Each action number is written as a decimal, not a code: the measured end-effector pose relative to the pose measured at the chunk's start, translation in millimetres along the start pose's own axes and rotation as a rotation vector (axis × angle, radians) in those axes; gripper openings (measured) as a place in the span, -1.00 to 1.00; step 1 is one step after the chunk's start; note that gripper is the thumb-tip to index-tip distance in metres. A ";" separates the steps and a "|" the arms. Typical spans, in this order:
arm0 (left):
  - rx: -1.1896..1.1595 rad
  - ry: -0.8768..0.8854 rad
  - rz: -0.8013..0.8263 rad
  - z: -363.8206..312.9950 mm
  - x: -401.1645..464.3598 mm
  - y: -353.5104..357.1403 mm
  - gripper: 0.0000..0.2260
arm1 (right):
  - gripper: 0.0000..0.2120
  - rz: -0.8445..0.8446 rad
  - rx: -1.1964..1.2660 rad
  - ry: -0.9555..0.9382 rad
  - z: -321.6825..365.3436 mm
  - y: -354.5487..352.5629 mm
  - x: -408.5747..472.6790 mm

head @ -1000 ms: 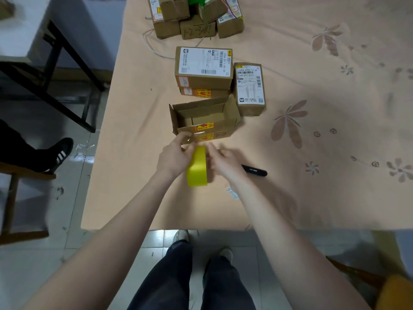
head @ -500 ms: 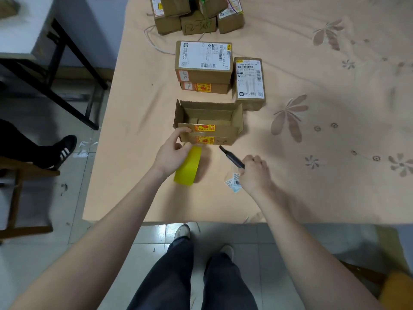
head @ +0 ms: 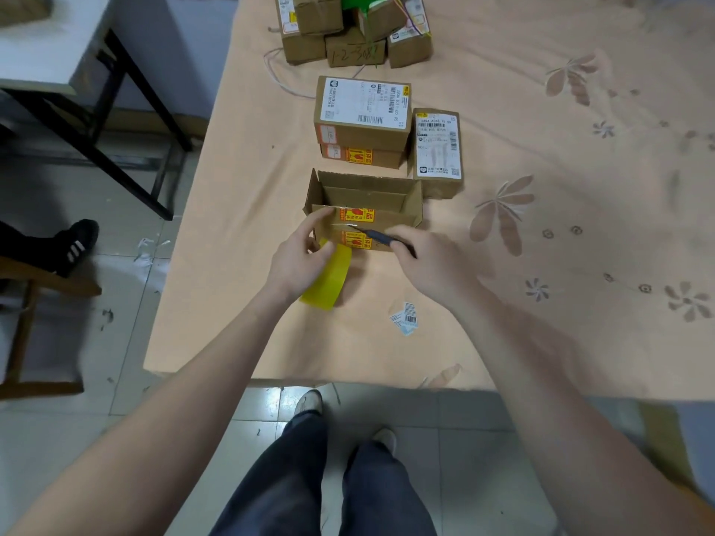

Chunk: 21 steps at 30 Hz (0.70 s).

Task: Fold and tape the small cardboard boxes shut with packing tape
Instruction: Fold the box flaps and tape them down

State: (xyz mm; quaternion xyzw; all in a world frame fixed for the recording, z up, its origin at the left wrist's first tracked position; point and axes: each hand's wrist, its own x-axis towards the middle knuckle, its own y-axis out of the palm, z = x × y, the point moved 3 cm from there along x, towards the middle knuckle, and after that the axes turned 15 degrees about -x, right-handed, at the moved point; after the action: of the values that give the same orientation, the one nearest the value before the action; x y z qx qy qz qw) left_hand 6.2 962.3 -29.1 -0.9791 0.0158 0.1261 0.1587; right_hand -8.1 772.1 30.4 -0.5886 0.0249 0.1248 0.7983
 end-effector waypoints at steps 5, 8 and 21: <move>0.038 0.013 -0.024 2.1 -1.8 -1.3 -0.59 | -0.68 0.025 -0.190 -0.043 21.8 4.6 19.3; 0.061 0.022 -0.042 2.0 -2.8 -3.9 -0.59 | -0.67 0.054 -0.234 -0.031 24.4 8.5 27.1; 0.270 -0.067 0.033 -2.3 9.7 -4.0 -0.49 | -0.67 0.093 -0.281 -0.008 35.1 19.6 42.1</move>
State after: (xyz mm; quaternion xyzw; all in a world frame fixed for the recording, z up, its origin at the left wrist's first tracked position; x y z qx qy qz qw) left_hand 16.4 965.4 -28.2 -0.9437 0.0435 0.1582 0.2872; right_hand 24.4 817.9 15.0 -0.6923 0.0310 0.1661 0.7015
